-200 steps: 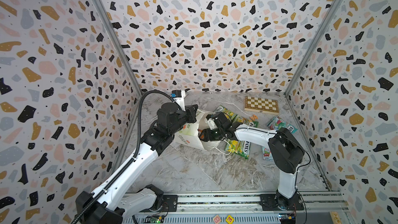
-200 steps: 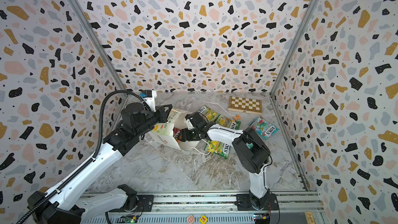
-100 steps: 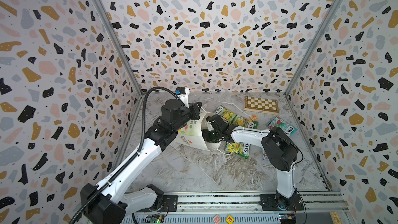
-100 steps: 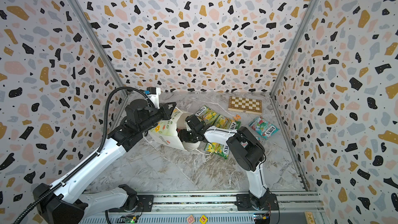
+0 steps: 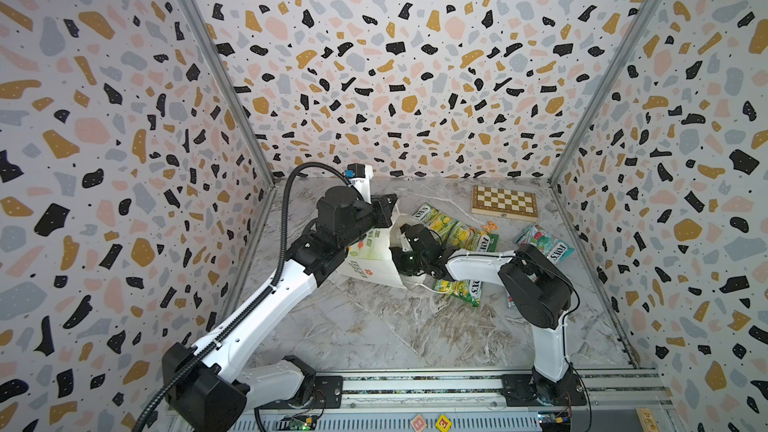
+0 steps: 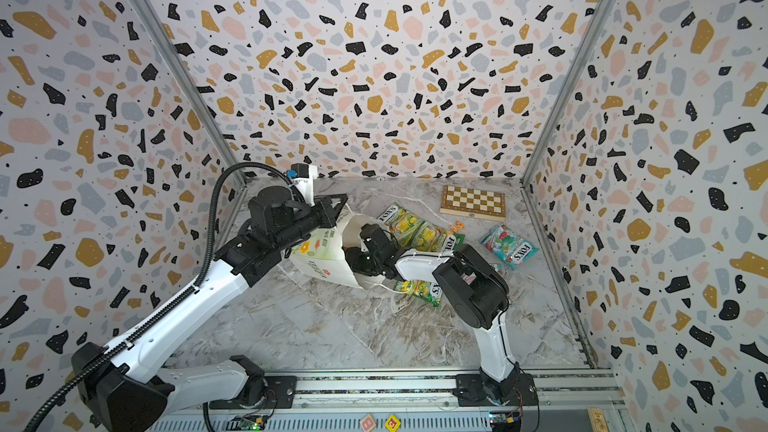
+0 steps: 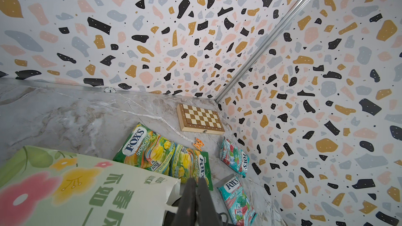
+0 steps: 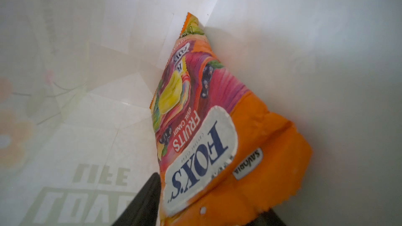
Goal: Take the snacks out of the paper bag
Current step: 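Close the right gripper on the orange Fruits packet inside the bag, then lift the orange packet out with the right gripper while the left releases the bag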
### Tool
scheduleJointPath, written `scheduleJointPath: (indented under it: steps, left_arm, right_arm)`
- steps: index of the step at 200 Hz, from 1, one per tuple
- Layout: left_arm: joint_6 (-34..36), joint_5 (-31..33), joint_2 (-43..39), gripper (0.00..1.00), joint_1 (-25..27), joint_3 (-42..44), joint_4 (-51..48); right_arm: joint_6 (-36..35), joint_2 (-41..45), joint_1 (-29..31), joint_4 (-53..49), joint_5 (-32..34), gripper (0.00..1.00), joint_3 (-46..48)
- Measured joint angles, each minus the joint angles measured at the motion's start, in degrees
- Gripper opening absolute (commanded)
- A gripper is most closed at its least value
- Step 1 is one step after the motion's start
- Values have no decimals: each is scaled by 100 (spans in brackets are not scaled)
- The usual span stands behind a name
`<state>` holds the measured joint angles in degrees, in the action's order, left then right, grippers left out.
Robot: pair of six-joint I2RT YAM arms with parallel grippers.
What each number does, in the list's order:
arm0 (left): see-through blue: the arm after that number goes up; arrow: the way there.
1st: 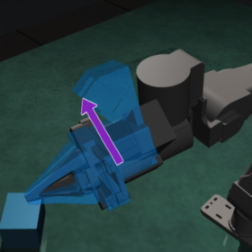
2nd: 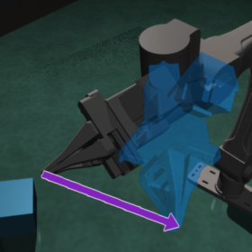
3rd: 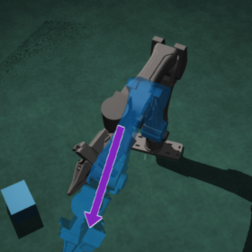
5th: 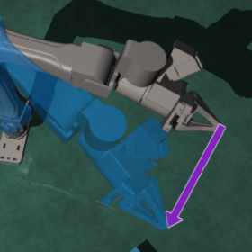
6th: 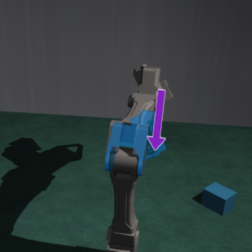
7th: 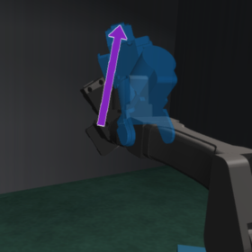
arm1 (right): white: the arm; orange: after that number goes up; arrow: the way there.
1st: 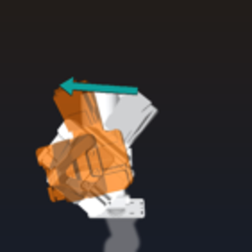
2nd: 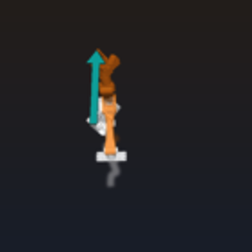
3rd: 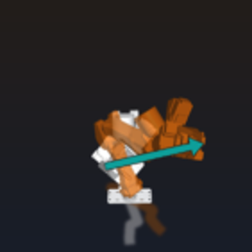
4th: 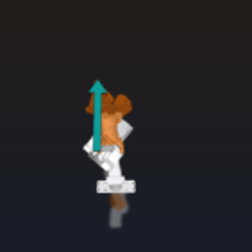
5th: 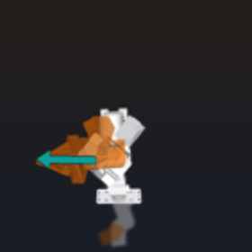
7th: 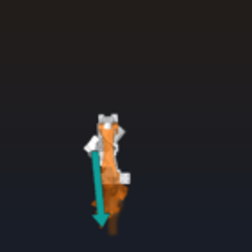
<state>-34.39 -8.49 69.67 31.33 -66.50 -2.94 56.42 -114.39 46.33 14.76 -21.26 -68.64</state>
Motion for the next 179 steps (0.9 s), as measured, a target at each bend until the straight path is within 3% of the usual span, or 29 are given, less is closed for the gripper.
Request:
scheduleJointPath:
  steps: [55,114,179]
  left_arm:
    - [-33,-2,-7,0,2,-9,4]
    - [103,348,-72,0,2,-9,-157]
    - [354,1276,-210,0,24,-20,-599]
  right_arm:
    - [234,0,-2,616,-79,0,133]
    - [-24,133,-9,798,-57,0,420]
    - [-699,1051,-13,424,151,0,483]
